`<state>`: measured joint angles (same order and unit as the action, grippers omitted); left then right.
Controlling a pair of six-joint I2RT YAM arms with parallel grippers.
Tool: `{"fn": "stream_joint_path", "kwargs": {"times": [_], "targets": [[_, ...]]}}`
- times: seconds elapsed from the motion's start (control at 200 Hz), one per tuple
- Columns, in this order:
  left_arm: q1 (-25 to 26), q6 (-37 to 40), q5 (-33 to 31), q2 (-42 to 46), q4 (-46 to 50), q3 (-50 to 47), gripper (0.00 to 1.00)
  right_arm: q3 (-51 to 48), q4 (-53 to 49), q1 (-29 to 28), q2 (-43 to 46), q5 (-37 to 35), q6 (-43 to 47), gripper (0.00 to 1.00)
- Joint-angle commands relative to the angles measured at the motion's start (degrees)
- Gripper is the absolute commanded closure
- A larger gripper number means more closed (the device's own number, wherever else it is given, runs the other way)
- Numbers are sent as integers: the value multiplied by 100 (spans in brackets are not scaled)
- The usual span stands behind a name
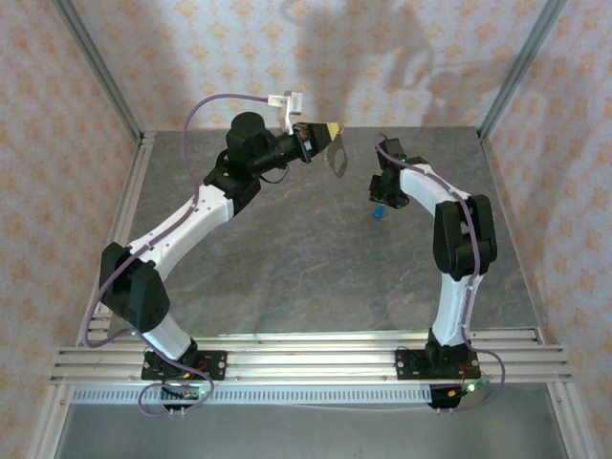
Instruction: Put the keys on the keyring
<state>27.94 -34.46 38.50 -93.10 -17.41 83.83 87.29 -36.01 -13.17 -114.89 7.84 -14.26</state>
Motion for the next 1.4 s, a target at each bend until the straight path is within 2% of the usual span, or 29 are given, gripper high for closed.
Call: {"fn": "stream_joint_path", "kwargs": {"times": [0.0, 0.746, 0.981, 1.086, 1.191, 1.396], "targets": [[-43, 35, 61, 233, -316, 45, 100, 232, -344, -25, -217, -348, 164, 69], [-53, -26, 79, 124, -360, 81, 100, 755, -444, -44, -899, -309, 240, 76], [-53, -30, 87, 110, -344, 94, 100, 755, -441, -45, -950, -309, 269, 90], [-57, -35, 83, 110, -357, 81, 100, 747, -441, -44, -939, -300, 290, 92], [-53, -61, 87, 93, -376, 89, 100, 738, -450, -41, -919, -309, 299, 100], [-52, -96, 96, 91, -411, 98, 100, 629, -420, -41, -633, -233, 295, 100]]}}
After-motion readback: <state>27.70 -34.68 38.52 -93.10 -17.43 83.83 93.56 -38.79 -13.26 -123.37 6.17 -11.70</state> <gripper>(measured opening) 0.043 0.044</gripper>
